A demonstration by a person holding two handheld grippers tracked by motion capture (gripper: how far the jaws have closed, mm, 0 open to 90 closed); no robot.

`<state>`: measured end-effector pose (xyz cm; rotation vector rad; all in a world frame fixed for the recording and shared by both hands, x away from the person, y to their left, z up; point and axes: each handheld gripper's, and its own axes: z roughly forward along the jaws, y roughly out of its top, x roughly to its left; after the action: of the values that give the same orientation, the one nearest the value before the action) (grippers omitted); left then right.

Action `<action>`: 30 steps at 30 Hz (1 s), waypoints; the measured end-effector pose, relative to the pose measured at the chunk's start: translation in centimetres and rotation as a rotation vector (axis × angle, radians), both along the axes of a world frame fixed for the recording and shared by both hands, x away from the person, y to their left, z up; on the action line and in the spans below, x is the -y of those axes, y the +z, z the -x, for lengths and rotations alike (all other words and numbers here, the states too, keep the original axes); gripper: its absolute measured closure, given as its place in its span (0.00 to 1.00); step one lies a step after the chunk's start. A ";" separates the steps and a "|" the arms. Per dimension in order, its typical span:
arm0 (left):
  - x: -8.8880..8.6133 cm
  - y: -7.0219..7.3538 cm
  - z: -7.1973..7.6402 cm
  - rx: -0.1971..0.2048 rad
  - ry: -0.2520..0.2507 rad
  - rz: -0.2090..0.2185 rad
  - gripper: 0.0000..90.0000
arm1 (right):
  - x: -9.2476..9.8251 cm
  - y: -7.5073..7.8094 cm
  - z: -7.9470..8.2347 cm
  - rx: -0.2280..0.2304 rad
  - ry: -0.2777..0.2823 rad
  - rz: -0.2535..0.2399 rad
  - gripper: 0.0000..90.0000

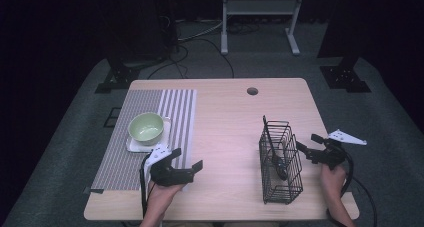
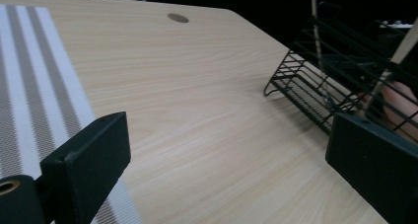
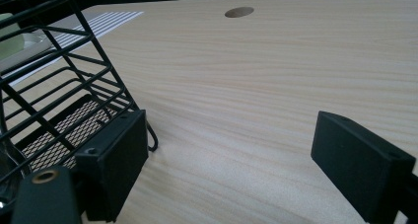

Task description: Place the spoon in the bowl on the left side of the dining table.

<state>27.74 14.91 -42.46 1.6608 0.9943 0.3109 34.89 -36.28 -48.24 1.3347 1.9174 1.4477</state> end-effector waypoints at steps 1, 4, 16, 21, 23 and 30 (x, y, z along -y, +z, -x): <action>0.3 0.1 0.0 0.000 -0.009 -0.001 0.03 | 0.0 0.0 0.0 0.000 0.000 -0.001 0.15; 0.8 0.4 0.0 0.004 -0.024 0.000 0.03 | 0.0 0.0 0.0 -0.001 -0.001 -0.006 0.15; 3.1 1.1 -0.1 0.004 -0.077 0.013 0.03 | 0.1 0.0 0.0 -0.001 0.000 -0.009 0.15; 3.8 1.3 -0.2 0.009 -0.093 0.016 0.03 | 0.1 0.0 0.0 -0.001 0.000 -0.010 0.15; 4.1 1.4 -0.1 0.010 -0.101 0.016 0.03 | 0.1 0.0 0.0 -0.001 0.000 -0.010 0.15; 5.3 1.6 -0.1 0.013 -0.126 0.018 0.03 | 0.1 0.0 0.0 -0.001 0.001 -0.011 0.15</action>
<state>27.84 9.64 -40.87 1.6945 0.8759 0.2279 34.89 -36.38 -48.25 1.3401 1.9139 1.4605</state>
